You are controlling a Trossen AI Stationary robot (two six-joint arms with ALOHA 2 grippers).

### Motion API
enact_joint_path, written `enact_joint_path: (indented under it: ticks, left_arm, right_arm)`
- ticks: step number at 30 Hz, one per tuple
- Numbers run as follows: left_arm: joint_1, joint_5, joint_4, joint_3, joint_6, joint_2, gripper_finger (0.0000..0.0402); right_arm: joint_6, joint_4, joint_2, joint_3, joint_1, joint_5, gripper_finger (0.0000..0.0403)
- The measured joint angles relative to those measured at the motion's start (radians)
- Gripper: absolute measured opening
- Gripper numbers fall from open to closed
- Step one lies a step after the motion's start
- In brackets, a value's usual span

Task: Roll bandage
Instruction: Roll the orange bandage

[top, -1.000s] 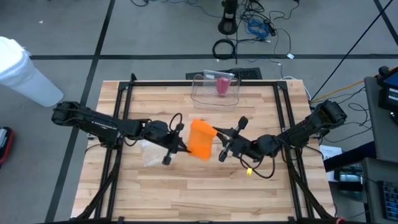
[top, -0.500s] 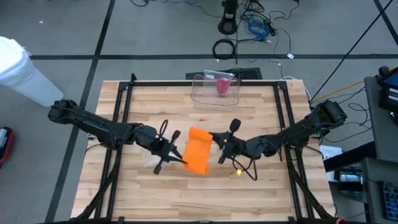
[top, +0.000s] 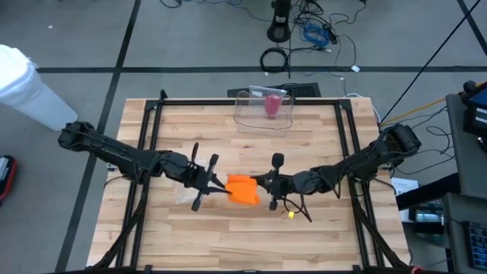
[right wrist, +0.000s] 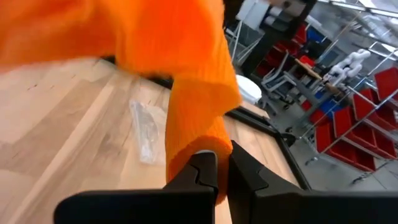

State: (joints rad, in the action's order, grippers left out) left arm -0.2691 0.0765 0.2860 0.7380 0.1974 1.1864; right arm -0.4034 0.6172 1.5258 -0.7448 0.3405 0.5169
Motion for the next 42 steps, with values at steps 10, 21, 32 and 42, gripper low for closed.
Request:
enact_joint_path:
  ticks: [10,21,32,42]
  left_arm:
    - [-0.002,-0.13,-0.029,-0.018,-0.005,-0.03,0.0004]
    - [-0.008,-0.185,-0.027,-0.06,-0.056,-0.098,0.0004]
    - [-0.034,-0.224,0.093,-0.08,-0.112,-0.098,0.0017]
    - [-0.017,-0.28,0.004,-0.08,-0.114,-0.098,0.0028]
  right_arm:
    - [0.072,0.004,0.009,0.0,0.025,-0.056,0.0003]
    - [0.097,0.007,0.009,0.0,0.056,-0.046,0.0003]
    - [0.105,0.0,0.008,0.0,0.057,-0.044,0.0004]
    - [0.117,-0.001,0.008,0.0,0.08,-0.05,0.0004]
